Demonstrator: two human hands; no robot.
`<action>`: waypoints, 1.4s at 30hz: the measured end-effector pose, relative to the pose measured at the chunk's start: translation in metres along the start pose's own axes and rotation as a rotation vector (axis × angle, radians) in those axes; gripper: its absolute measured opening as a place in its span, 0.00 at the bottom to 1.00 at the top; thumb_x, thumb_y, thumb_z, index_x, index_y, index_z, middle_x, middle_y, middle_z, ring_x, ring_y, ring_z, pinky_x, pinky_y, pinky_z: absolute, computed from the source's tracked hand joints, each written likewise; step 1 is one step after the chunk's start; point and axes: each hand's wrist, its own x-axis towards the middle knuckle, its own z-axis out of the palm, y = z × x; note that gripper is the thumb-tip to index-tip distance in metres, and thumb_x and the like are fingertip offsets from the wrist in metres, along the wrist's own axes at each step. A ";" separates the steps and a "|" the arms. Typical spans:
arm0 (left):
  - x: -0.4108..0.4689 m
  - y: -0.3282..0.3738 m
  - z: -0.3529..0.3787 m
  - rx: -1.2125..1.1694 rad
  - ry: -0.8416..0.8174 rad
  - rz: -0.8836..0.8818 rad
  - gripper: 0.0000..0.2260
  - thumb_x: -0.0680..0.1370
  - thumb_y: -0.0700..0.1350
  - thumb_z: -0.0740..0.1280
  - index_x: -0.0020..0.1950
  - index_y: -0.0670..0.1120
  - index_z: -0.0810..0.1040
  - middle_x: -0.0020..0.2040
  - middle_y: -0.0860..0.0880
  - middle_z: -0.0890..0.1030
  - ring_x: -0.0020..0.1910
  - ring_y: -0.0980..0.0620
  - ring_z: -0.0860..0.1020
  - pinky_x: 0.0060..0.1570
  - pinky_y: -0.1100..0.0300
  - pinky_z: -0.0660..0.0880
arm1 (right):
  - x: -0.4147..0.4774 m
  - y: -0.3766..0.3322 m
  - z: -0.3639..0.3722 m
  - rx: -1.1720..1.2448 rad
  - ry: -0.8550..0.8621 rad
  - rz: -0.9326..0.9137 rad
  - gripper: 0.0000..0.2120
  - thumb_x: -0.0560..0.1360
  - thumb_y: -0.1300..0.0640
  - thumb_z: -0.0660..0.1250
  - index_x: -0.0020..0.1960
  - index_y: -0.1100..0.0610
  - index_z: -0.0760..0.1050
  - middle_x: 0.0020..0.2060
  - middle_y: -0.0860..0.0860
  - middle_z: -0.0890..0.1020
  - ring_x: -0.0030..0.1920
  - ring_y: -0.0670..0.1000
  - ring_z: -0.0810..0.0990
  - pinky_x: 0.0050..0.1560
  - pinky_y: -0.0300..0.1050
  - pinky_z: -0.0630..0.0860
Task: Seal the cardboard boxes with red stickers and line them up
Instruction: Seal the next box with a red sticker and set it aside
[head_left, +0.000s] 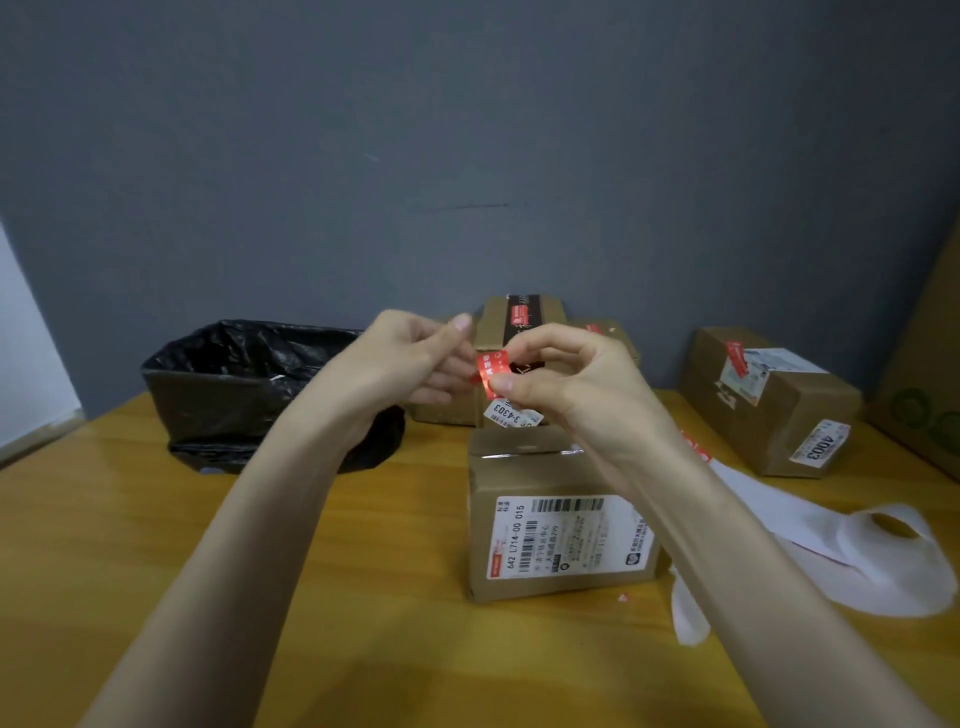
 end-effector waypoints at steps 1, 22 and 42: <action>0.000 -0.002 -0.006 -0.015 -0.046 -0.046 0.16 0.79 0.51 0.61 0.50 0.40 0.81 0.42 0.44 0.85 0.40 0.53 0.83 0.44 0.63 0.80 | 0.002 -0.001 0.003 -0.015 -0.008 -0.010 0.09 0.64 0.66 0.75 0.37 0.54 0.80 0.41 0.51 0.79 0.45 0.51 0.78 0.51 0.46 0.75; 0.007 -0.035 -0.083 -0.112 0.108 -0.035 0.07 0.70 0.40 0.72 0.47 0.42 0.84 0.42 0.44 0.85 0.40 0.55 0.83 0.41 0.68 0.79 | 0.071 0.008 0.093 -0.020 -0.085 0.244 0.02 0.70 0.65 0.72 0.39 0.61 0.81 0.27 0.51 0.77 0.25 0.44 0.72 0.25 0.34 0.69; 0.077 -0.081 -0.133 0.055 0.444 -0.224 0.08 0.72 0.31 0.69 0.50 0.38 0.81 0.44 0.40 0.81 0.45 0.47 0.78 0.47 0.61 0.75 | 0.118 0.012 0.123 0.408 -0.107 0.379 0.09 0.73 0.68 0.67 0.52 0.72 0.74 0.37 0.61 0.79 0.37 0.53 0.81 0.41 0.40 0.81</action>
